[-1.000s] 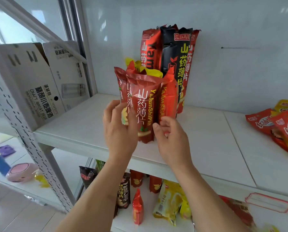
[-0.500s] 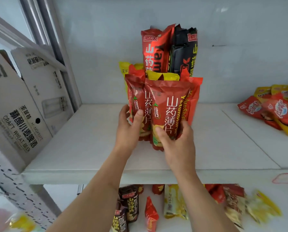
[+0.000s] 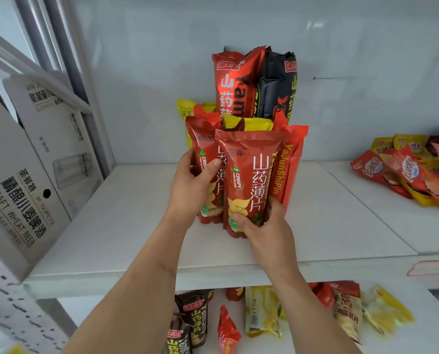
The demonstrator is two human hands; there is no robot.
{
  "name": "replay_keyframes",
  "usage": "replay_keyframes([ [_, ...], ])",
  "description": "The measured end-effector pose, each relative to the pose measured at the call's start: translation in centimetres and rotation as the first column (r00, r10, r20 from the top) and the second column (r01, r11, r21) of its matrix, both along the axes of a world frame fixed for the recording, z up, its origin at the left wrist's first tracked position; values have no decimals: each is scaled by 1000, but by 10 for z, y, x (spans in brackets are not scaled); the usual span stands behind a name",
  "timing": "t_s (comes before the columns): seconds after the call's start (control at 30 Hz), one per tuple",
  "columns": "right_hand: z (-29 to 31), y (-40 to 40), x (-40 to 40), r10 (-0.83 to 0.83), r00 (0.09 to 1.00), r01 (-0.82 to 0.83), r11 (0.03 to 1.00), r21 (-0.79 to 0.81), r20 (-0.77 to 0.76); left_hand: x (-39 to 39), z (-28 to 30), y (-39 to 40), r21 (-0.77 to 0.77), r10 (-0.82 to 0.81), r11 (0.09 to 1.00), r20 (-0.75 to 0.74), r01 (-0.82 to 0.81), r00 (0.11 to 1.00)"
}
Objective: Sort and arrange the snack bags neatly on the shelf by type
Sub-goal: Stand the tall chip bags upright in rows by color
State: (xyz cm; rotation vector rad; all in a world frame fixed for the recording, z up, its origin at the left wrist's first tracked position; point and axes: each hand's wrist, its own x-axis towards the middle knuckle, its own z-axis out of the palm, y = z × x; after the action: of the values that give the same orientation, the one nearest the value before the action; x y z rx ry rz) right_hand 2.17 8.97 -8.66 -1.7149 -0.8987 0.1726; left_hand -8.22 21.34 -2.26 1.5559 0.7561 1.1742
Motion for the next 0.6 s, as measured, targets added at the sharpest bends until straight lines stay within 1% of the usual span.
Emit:
replay_keyframes([
  [0.13,1,7,-19,119,992,-119,993,-2,-37,-24,6,10,-7,82,997,35,-82,996],
  [0.3,6,26,-48,259,964,-259,966,-7,-55,-71,7,27,-38,158,987,43,-156,987],
  [0.43,7,43,-72,331,941,-333,943,-16,-63,-116,4,41,-103,256,963,86,-247,963],
  [0.6,9,64,-99,406,907,-411,911,-24,-112,-158,1,53,-112,375,925,110,-364,920],
])
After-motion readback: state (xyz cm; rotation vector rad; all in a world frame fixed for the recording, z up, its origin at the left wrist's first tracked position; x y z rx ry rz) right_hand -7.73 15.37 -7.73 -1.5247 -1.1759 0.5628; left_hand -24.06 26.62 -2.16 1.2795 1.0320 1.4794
